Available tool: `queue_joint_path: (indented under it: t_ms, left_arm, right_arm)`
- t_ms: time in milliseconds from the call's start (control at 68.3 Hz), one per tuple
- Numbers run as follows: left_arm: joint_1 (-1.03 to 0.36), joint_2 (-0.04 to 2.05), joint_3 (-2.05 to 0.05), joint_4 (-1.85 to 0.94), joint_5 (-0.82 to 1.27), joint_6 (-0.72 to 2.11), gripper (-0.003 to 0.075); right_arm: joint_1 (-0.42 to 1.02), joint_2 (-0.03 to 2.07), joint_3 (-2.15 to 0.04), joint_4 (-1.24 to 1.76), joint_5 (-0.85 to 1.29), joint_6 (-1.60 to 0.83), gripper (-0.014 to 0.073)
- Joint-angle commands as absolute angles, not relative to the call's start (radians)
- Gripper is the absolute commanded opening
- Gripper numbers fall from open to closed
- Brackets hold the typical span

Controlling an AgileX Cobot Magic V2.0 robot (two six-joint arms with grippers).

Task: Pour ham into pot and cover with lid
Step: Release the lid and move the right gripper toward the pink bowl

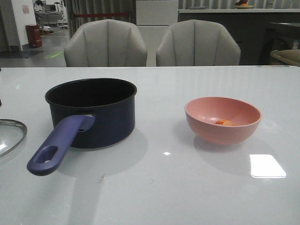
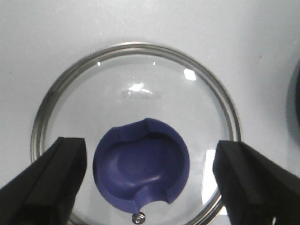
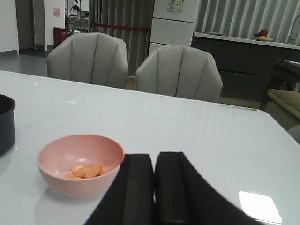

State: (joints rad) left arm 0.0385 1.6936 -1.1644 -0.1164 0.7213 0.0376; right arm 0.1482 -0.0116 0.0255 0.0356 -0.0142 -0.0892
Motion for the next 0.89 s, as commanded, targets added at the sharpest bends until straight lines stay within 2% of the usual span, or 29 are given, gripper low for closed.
queue_joint_path:
  t_ms: [0,278,571,879]
  left_arm:
    - [0.015,1.558,-1.180,-0.107,0.670,0.043,0.0572]
    - [-0.015,1.211,-1.094,-0.090,0.626,0.043,0.0572]
    - [-0.015,0.840,-0.812,-0.164,0.474,0.043,0.0572]
    - [-0.021,0.481,-0.600,-0.138,0.456,0.043,0.0572]
  right_arm:
    - [0.143,-0.030,0.022,0.039,-0.090,-0.088,0.0158]
    - [0.143,-0.030,0.022,0.039,-0.090,-0.088,0.0158]
    - [0.143,-0.030,0.022,0.039,-0.090,-0.088,0.0158]
    - [0.143,-0.030,0.022,0.039,-0.090,-0.088,0.0158]
